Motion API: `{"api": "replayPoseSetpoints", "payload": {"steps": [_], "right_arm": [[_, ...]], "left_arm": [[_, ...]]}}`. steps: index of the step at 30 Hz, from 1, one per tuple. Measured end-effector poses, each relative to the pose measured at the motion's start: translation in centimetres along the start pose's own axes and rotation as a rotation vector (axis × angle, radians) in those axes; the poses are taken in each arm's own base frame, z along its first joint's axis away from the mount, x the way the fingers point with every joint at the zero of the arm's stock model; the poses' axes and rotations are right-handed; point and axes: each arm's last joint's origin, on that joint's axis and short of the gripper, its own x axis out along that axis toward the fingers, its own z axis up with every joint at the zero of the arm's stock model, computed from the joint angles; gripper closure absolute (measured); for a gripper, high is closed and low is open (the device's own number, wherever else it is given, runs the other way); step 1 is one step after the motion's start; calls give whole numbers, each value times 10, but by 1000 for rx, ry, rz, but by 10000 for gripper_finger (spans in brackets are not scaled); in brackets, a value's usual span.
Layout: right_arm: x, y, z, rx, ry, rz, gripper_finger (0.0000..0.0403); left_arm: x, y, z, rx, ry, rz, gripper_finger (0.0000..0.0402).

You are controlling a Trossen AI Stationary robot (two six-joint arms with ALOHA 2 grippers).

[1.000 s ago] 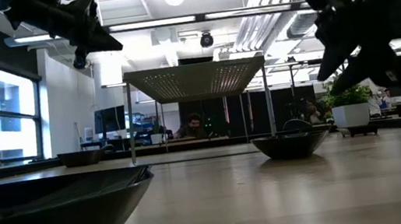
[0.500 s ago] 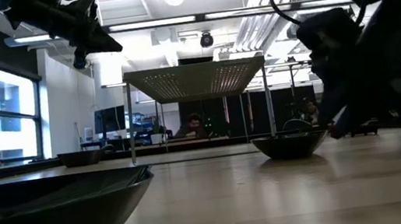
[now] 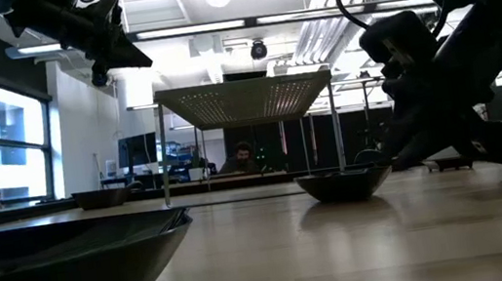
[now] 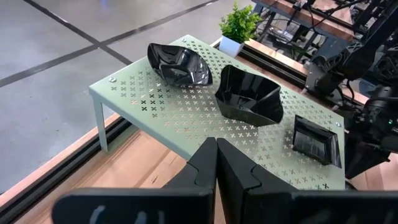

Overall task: Pick & Place Mini shaped plates
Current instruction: Stack the top black leaf-shaped plate on top of the black leaf-shaped plate on the shelf

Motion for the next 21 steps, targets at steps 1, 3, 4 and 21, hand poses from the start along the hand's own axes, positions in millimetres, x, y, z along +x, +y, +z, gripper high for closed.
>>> {"api": "replayPoseSetpoints", "payload": {"steps": [1,3,4,21], "right_arm": [[0,0,0,0,0,2,340],[0,1,0,2,4,8,346],[0,1,1,5,9,8,347],[2,-1,10,-37,22,5,324]], "left_arm": [[0,0,0,0,0,0,401],[0,0,0,0,0,0,401],[0,0,0,0,0,0,401],[0,0,0,0,1,1,401]]}}
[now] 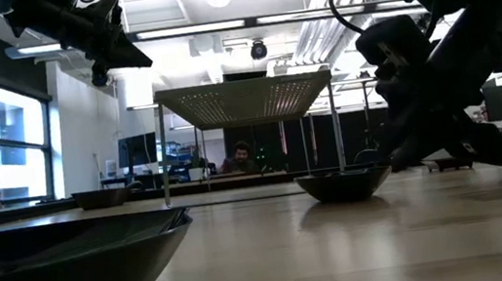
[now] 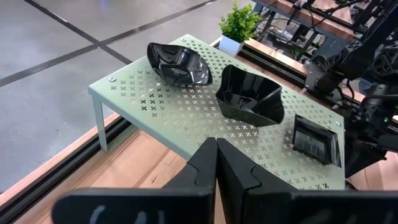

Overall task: Pick & Place Mini shaped plates
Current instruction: Stack the top black leaf-shaped plate on top of the black leaf-shaped plate on the shelf

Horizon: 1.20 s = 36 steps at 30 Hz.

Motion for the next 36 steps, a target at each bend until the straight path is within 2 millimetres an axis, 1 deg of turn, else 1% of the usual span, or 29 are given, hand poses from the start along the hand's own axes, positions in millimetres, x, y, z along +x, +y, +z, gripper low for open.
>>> {"api": "replayPoseSetpoints", "payload": {"steps": [3,6,10,13,16,18,21,24,33,36], "right_arm": [[0,0,0,1,0,1,333],[0,3,1,2,-1,8,332],[1,11,4,5,-5,-3,307],[3,10,7,2,-12,-35,286],[9,5,6,5,28,-54,278],[15,4,4,5,57,-32,280],[20,5,3,4,74,-1,291],[21,5,3,3,71,3,310],[21,5,3,1,62,6,392],[20,6,3,1,57,8,399]], "left_arm": [[0,0,0,0,0,0,401],[0,0,0,0,0,0,401],[0,0,0,0,0,0,401],[0,0,0,0,0,0,401],[0,0,0,0,0,0,401],[0,0,0,0,0,-1,401],[0,0,0,0,1,-2,401],[0,0,0,-1,1,-1,401],[0,0,0,-1,2,-2,401],[0,0,0,-1,2,-2,401]]}}
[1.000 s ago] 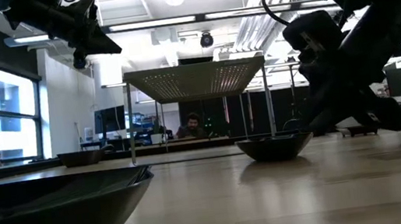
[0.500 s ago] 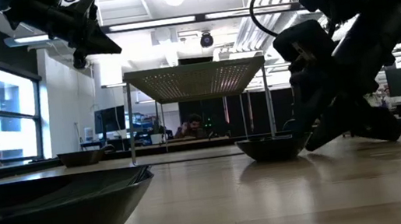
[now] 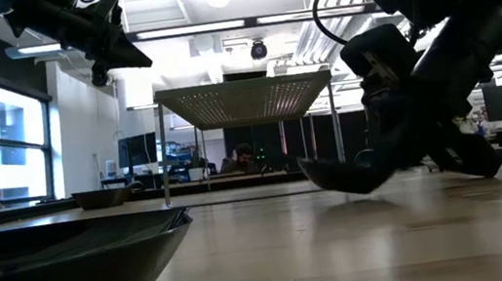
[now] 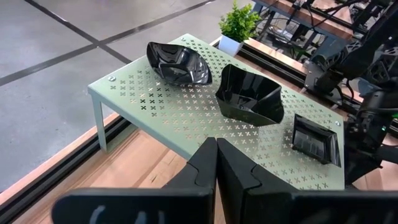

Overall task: Pick & Place Mini shaped plates
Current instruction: Stack the top black leaf-shaped plate on top of the black leaf-shaped plate on the shelf

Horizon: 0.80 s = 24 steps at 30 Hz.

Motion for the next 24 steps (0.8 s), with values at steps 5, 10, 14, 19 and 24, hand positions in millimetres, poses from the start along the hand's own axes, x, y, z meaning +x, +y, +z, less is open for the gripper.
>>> {"api": "replayPoseSetpoints", "payload": {"steps": [5,10,14,19,24], "right_arm": [[-8,7,2,12,-13,42,392],[-27,24,3,18,9,143,397],[-52,37,1,27,43,218,396],[-89,53,5,28,12,372,394],[-119,61,26,47,-175,463,397]], "left_arm": [[0,0,0,0,0,0,401],[0,0,0,-1,3,0,401],[0,0,0,-1,3,0,401],[0,0,0,-1,3,0,401],[0,0,0,-1,2,1,401]]}}
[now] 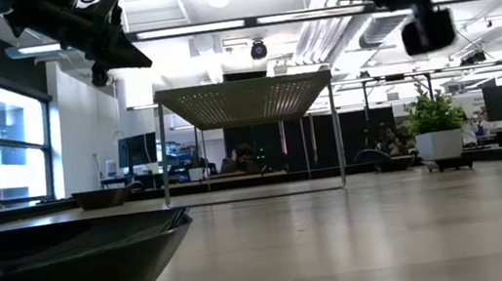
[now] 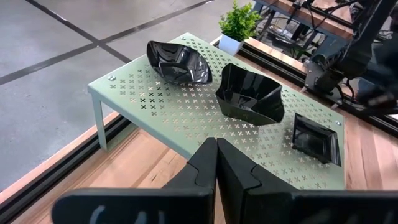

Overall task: Pick & Place Mini shaped plates
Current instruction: Stack the top black leaf-shaped plate on top of the black leaf-shaped plate on the shelf

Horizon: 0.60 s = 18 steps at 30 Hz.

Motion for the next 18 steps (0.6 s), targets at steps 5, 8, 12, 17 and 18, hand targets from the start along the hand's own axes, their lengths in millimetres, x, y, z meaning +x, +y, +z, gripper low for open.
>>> {"api": "replayPoseSetpoints", "payload": {"steps": [5,8,12,17,18], "right_arm": [[-5,30,38,-106,-160,2,397],[-6,50,69,-133,-274,-63,397],[-3,68,115,-90,-414,-185,397],[17,77,165,-62,-443,-314,397],[23,77,175,-64,-439,-332,397]], "left_arm": [[0,0,0,0,0,0,401],[0,0,0,0,0,1,401],[0,0,0,0,0,0,401],[0,0,0,0,0,0,401],[0,0,0,0,0,0,401]]}}
